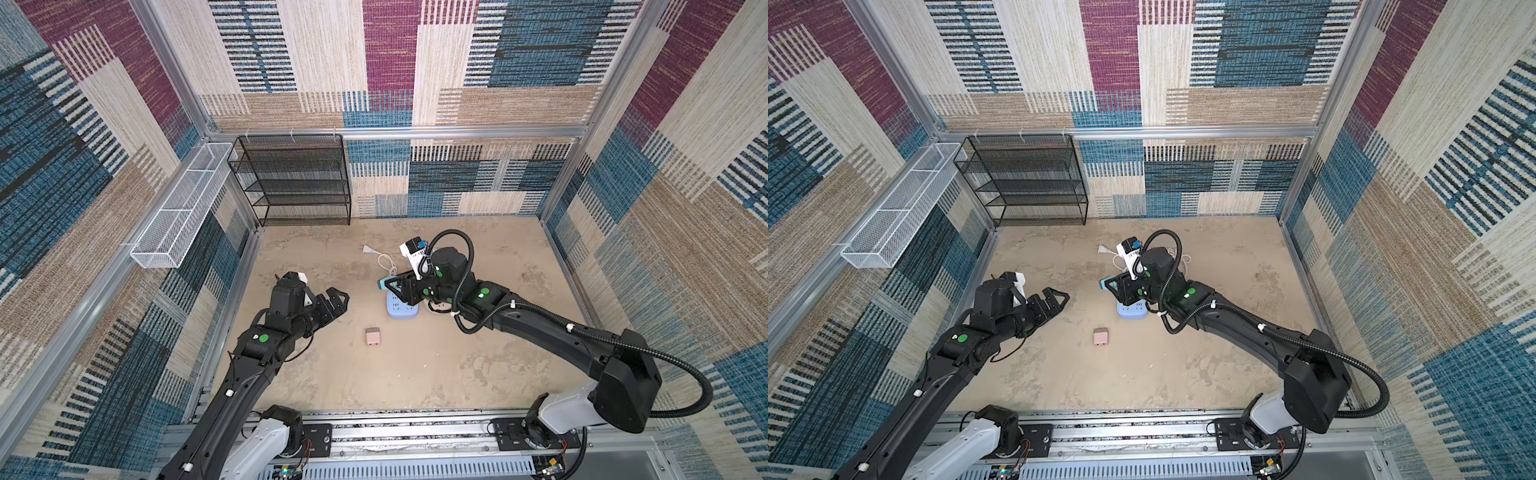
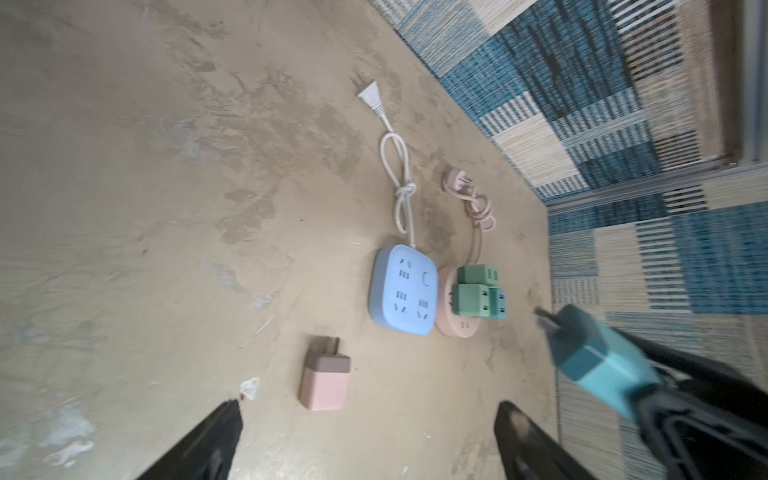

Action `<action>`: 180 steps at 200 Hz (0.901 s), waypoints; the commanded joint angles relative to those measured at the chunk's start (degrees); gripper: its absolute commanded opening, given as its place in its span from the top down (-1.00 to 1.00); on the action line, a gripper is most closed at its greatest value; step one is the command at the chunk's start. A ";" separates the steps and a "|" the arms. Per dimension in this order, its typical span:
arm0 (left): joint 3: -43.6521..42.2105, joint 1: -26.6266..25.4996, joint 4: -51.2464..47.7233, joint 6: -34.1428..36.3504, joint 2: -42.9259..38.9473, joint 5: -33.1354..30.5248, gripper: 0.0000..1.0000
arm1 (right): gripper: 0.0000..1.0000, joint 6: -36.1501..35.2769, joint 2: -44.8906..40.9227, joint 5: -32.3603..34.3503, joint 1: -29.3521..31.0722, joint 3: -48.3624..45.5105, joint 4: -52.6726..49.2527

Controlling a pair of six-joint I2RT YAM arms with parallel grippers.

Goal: Insert the plug
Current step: 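Carry the teal adapter over the pink strip while the left gripper draws back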

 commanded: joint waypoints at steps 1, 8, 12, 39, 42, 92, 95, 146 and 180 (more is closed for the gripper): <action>-1.78 -0.05 -1.06 4.11 -0.29 -4.06 -0.99 | 1.00 3.89 2.13 7.32 -0.11 5.91 -9.44; -2.63 -0.05 0.37 3.44 -0.38 -3.54 -0.99 | 1.00 4.73 3.16 9.16 -0.11 8.21 -12.05; -3.00 -0.05 0.89 3.21 -0.33 -3.08 -0.99 | 1.00 4.93 3.93 10.21 -0.10 9.41 -13.38; -2.28 -0.13 1.80 3.90 2.44 2.26 -0.99 | 1.00 6.25 6.66 13.81 -0.10 14.62 -17.90; -1.92 -0.14 1.40 4.30 2.95 2.78 -0.99 | 1.00 6.43 6.95 14.23 -0.08 15.04 -18.20; -1.36 -0.82 -3.32 8.92 2.16 1.90 -0.96 | 1.00 13.29 16.22 23.24 -0.10 29.00 -31.59; -1.51 -0.90 -3.32 9.09 1.68 1.87 -0.96 | 1.00 13.50 16.98 23.36 -0.11 29.75 -32.56; 2.21 -5.94 -9.42 12.86 -0.80 -9.74 -0.88 | 1.00 13.23 24.59 23.08 -0.11 40.18 -40.43; 6.44 -12.85 -14.79 14.28 2.81 -20.95 -0.86 | 1.00 12.78 30.22 25.71 -0.13 47.34 -46.12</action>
